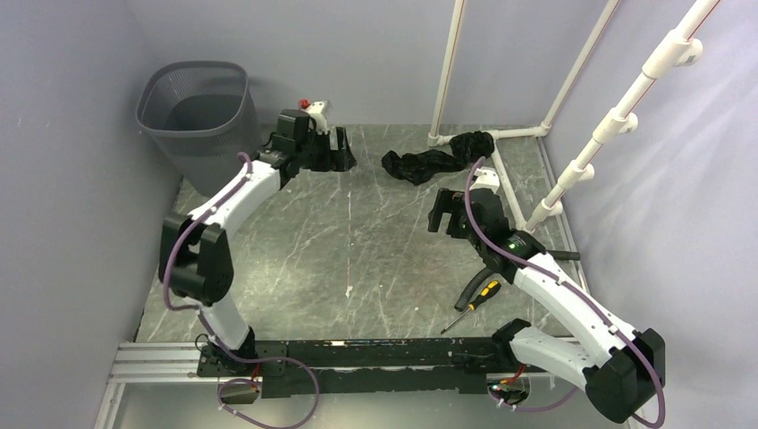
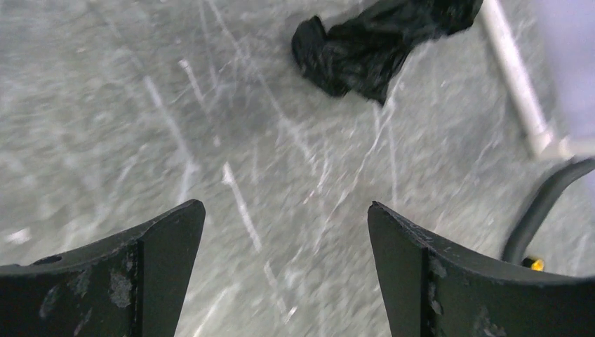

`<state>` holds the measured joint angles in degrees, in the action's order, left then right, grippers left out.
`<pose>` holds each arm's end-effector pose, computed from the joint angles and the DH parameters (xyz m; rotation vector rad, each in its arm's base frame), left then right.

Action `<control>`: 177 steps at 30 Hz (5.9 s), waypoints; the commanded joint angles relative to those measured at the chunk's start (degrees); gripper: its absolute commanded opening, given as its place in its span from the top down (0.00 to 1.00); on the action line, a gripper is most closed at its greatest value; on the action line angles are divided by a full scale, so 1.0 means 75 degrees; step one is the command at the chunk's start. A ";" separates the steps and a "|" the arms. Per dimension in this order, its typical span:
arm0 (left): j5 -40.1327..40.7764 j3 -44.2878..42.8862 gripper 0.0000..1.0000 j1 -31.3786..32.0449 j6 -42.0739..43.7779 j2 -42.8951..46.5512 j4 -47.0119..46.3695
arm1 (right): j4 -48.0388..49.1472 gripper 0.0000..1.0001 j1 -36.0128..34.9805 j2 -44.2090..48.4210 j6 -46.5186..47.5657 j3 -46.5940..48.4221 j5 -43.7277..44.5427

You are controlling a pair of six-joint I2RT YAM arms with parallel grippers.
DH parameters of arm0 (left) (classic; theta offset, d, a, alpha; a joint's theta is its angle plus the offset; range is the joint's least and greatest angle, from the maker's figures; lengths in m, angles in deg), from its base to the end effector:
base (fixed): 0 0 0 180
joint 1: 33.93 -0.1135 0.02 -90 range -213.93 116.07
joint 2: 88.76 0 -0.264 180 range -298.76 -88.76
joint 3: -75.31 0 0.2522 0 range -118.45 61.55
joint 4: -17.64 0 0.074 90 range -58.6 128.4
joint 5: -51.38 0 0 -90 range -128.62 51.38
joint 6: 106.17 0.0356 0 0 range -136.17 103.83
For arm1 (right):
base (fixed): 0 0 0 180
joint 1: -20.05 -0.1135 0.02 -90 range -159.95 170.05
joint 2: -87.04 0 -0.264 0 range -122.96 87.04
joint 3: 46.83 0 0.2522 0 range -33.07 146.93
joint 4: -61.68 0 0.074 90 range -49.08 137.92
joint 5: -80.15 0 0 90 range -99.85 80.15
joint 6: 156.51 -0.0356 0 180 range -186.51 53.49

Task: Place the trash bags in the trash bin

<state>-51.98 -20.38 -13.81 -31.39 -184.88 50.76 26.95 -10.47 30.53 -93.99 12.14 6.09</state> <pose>0.3642 -0.1422 0.3141 0.2319 2.1891 -0.6031 0.1926 0.1022 0.2867 0.1073 2.1224 0.3068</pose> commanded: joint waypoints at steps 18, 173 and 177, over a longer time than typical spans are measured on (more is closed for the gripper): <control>0.0219 -0.3384 0.25 0.1091 -0.3566 -0.4674 -0.1196 | -0.0064 0.00 0.0319 0.0572 -0.1233 0.0251 0.0510; 0.2739 0.7003 0.97 0.5321 -0.3973 0.5151 -0.0500 | 0.0978 0.11 0.1903 -0.5783 0.0738 0.3842 -0.3732; 0.2756 0.6781 0.97 0.5324 -0.3887 0.5064 -0.0063 | 0.1997 0.13 0.1904 -0.6429 0.0435 0.3722 -0.5120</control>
<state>-32.12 32.43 25.79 -59.94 -146.96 47.26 30.10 4.35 -14.01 -87.50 40.54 -19.61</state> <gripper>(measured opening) 0.034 0.879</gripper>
